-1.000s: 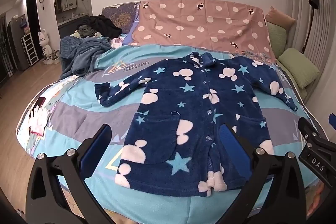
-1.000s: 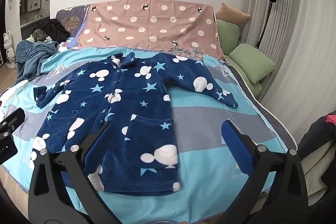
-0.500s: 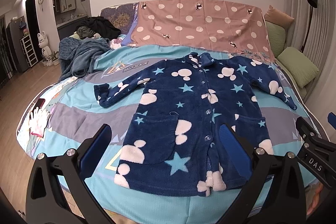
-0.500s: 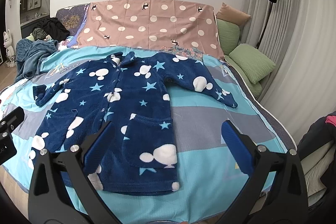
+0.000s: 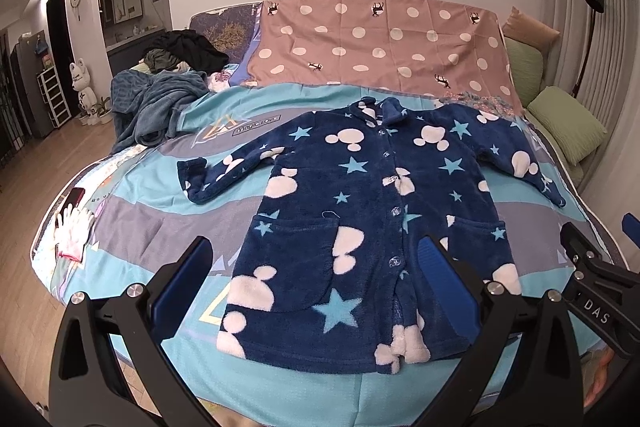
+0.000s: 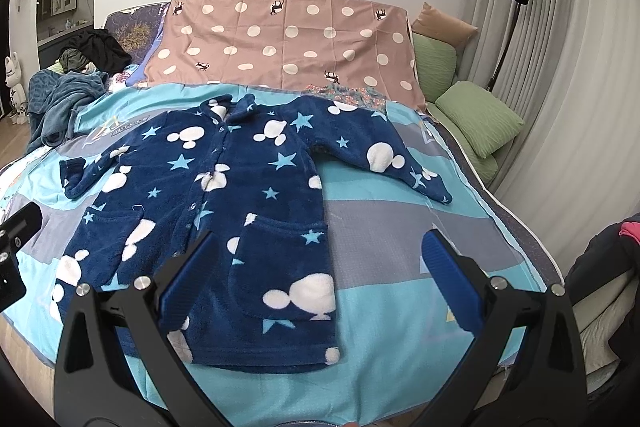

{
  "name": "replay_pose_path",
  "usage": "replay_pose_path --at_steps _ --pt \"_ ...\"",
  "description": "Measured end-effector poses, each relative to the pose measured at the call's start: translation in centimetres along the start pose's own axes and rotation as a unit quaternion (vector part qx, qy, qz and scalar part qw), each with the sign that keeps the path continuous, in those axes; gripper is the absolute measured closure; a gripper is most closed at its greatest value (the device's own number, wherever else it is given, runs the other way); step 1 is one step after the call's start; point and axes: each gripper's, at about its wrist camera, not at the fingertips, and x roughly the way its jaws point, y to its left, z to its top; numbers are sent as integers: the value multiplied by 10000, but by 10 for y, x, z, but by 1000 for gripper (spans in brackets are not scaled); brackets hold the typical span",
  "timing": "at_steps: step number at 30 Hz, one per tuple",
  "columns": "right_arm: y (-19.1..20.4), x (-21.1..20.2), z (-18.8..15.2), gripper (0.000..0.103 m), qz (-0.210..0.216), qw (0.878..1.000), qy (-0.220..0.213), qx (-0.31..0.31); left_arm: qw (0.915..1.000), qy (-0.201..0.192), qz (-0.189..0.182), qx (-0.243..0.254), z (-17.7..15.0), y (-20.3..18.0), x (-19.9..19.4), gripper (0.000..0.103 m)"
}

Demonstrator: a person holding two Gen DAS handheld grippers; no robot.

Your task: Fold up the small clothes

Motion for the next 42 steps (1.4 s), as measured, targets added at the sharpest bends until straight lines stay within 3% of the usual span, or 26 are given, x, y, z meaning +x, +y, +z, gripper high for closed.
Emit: replay_pose_path --at_steps 35,42 --pt "-4 22 2 2 -82 9999 112 78 9999 133 -63 -1 3 -5 20 1" --pt "-22 42 7 2 -103 9993 231 290 9996 258 -66 75 12 -18 37 1"
